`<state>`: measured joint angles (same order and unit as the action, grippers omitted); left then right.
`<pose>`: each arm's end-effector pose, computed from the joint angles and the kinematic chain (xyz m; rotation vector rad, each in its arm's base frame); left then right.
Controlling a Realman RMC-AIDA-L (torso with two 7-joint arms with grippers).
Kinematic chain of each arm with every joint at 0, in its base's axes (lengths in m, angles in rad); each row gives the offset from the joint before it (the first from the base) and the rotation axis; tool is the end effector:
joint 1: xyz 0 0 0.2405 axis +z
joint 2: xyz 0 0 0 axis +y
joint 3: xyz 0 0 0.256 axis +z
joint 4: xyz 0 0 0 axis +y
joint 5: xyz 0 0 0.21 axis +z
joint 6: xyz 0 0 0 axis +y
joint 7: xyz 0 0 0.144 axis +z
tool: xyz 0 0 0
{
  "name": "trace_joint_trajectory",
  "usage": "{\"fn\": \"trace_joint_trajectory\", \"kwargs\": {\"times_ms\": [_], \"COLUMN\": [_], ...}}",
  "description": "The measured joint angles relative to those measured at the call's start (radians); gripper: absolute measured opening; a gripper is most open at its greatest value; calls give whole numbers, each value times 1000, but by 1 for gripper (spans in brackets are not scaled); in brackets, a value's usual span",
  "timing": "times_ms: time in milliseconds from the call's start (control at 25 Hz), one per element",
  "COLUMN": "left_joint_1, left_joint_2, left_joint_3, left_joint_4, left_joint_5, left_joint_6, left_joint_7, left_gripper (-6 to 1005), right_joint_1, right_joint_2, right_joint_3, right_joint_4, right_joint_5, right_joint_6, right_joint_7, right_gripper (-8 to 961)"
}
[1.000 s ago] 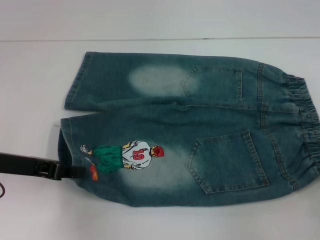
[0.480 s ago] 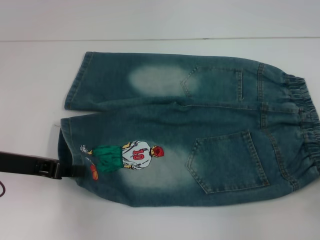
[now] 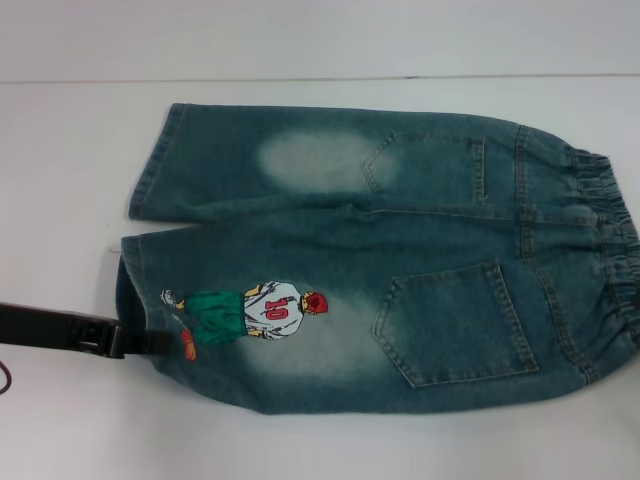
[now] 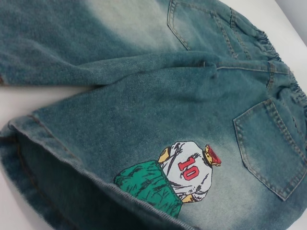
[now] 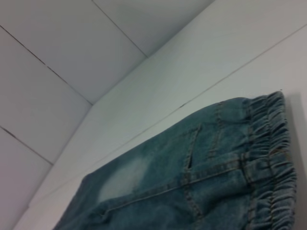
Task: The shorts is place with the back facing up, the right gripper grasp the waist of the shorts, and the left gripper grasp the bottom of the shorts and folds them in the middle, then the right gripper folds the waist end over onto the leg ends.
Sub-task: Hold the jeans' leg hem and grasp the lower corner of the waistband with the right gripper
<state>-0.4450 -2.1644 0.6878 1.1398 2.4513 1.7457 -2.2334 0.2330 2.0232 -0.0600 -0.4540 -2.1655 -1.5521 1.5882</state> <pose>-0.2790 0.2964 0.0294 -2.5285 -1.5516 -0.1617 0.4003 0.2186 0.0418 -1.8884 1.4926 0.9399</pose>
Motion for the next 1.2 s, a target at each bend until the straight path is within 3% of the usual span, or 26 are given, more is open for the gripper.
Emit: {"fn": "trace_joint_trajectory", "kwargs": {"times_ms": [760,840,1080,1200], "left_joint_1": [1,0,-1,-1], "left_joint_2": [0,0,1,2], "left_joint_3": [2,2,-1,-3], "left_joint_4": [0,0,0,2], "left_joint_5": [0,-8,-24,-24], "left_joint_6": [0,2,8,8], "left_joint_7": [2,3,3,3], "left_gripper": [37,37,37,37], "right_joint_1": [7,11,14,12], "right_joint_2": [-17,-17,-15,-15], "right_joint_3": [-30,-41,-40,-34], "right_joint_4": [-9,-10,-22,-23], "right_joint_5": [-28,-40,-51,-48], "right_joint_6": [40,59,48,32], "right_joint_7": [202,204,137,110], "right_gripper": [890,666,419,356]}}
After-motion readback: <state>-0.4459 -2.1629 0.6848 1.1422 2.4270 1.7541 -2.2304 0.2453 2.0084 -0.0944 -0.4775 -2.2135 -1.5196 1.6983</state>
